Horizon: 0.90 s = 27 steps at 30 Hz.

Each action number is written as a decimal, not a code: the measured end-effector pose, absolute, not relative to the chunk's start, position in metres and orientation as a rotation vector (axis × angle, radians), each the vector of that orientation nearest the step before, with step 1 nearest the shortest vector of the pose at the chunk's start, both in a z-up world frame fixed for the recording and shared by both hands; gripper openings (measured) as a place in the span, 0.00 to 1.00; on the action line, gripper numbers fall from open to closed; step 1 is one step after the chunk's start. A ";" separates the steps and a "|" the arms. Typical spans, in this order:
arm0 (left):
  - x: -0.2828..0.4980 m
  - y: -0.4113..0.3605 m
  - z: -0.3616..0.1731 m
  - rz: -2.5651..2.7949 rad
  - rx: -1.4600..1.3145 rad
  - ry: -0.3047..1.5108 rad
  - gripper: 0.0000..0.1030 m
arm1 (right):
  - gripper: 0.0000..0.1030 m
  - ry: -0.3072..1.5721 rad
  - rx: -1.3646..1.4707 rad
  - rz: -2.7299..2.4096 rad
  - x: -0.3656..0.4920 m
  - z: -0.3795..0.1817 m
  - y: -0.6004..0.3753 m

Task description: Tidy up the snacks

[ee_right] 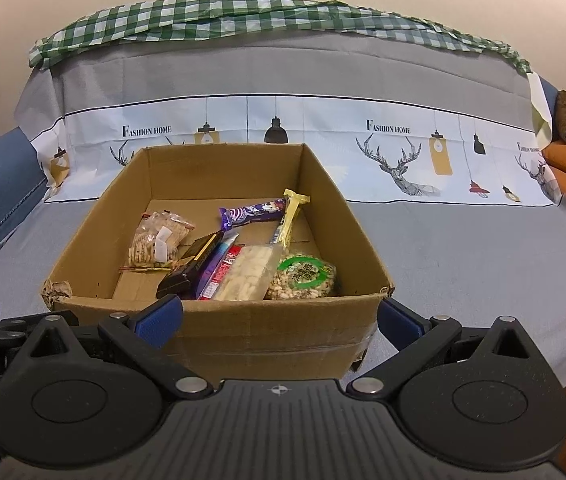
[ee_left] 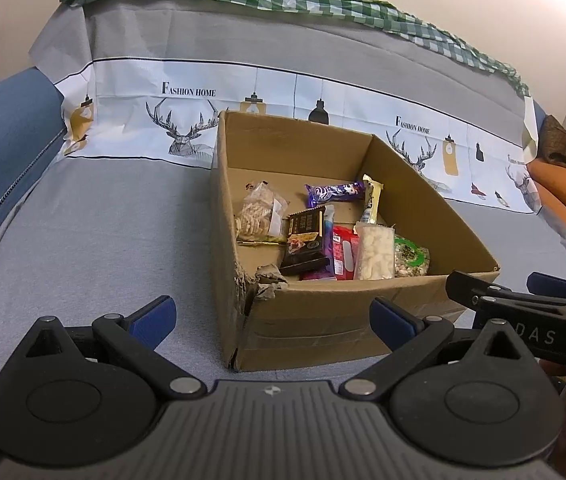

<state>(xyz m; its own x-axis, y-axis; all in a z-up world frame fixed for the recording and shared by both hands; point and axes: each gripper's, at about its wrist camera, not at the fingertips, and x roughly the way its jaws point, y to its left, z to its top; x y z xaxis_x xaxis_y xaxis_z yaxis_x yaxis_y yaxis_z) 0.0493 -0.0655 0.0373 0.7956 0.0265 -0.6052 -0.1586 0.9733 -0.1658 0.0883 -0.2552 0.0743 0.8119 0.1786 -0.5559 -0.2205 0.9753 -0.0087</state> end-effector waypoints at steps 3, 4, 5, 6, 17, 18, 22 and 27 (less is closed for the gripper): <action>0.050 -0.066 0.037 0.100 -0.215 0.647 1.00 | 0.99 0.584 -0.077 0.215 0.088 0.074 -0.255; 0.050 -0.066 0.037 0.099 -0.213 0.647 1.00 | 0.99 0.582 -0.079 0.216 0.088 0.075 -0.255; 0.050 -0.067 0.037 0.100 -0.212 0.647 1.00 | 0.99 0.581 -0.081 0.217 0.087 0.075 -0.254; 0.050 -0.067 0.037 0.099 -0.212 0.646 1.00 | 0.99 0.581 -0.083 0.217 0.087 0.075 -0.254; 0.050 -0.067 0.036 0.098 -0.209 0.642 1.00 | 0.99 0.578 -0.077 0.217 0.088 0.075 -0.254; 0.050 -0.067 0.036 0.097 -0.209 0.642 1.00 | 0.99 0.578 -0.077 0.217 0.088 0.075 -0.254; 0.050 -0.068 0.036 0.094 -0.208 0.640 1.00 | 0.99 0.578 -0.076 0.216 0.087 0.075 -0.253; 0.049 -0.068 0.036 0.092 -0.208 0.636 1.00 | 0.99 0.575 -0.075 0.217 0.087 0.075 -0.254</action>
<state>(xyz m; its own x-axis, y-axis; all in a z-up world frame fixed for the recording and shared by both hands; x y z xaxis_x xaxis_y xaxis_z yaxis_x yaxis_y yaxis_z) 0.0491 -0.0677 0.0363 0.8014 0.0216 -0.5977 -0.1486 0.9752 -0.1641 0.0871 -0.2538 0.0748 0.8170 0.1822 -0.5472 -0.2238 0.9746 -0.0098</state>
